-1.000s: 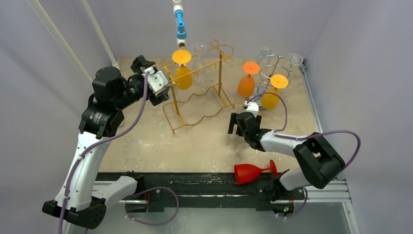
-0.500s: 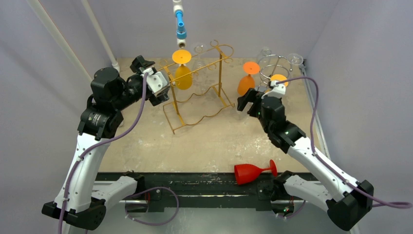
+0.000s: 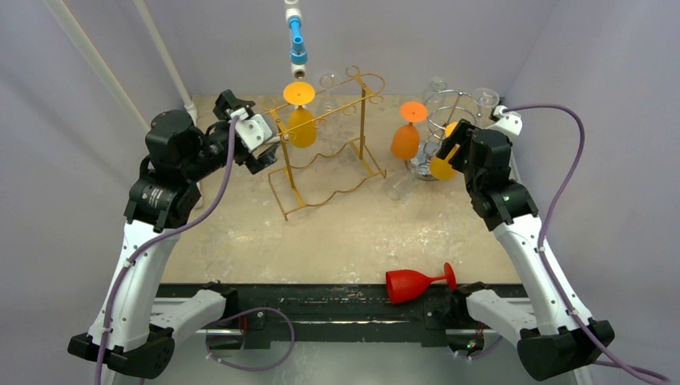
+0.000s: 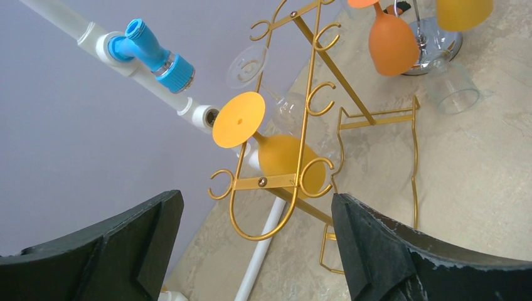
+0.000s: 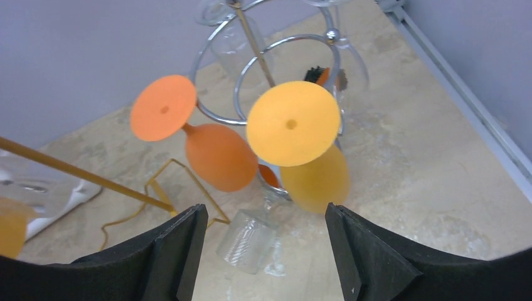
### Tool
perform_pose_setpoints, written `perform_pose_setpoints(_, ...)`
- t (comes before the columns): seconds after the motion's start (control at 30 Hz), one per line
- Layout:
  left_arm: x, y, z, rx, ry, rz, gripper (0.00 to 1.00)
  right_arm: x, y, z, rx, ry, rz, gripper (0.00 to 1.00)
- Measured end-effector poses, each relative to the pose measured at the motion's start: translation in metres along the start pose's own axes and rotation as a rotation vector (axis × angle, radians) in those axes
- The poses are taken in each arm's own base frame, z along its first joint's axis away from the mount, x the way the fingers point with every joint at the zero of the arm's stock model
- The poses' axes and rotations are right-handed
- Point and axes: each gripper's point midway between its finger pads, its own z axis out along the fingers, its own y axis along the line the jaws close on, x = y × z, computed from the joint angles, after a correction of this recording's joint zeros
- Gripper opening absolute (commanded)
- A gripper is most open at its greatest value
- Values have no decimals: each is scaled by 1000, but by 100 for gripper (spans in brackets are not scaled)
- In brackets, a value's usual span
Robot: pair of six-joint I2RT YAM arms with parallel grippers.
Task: Place the wine glass upside down on the wine glass rack
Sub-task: Pick up the wine glass from the wine rack.
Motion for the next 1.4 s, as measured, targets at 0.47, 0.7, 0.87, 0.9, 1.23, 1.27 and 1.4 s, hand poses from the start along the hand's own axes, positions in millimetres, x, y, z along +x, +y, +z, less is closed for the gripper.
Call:
perform_pose_setpoints(0.47,-1,-4,0,19,-7,-5,94,75,-63,39,142,80,-132,85)
perform_pose_setpoints(0.7,-2,-5,0,22,-10,-11,94,95,-67,72,130,40,-251,97)
perform_pose_setpoints(0.87,-2,-5,0,23,-10,-13,94,104,-63,101,119,19,-314,99)
perform_pose_setpoints(0.9,-2,-5,0,23,-10,-14,94,107,-64,104,119,20,-326,99)
perform_pose_setpoints(1.23,-2,-5,0,22,-10,-14,94,134,-72,125,115,14,-393,72)
perform_pose_setpoints(1.27,-2,-5,0,22,-10,-13,94,134,-73,125,114,9,-395,66)
perform_pose_setpoints(1.4,-2,-5,0,23,-10,-13,94,130,-75,119,109,-32,-395,56)
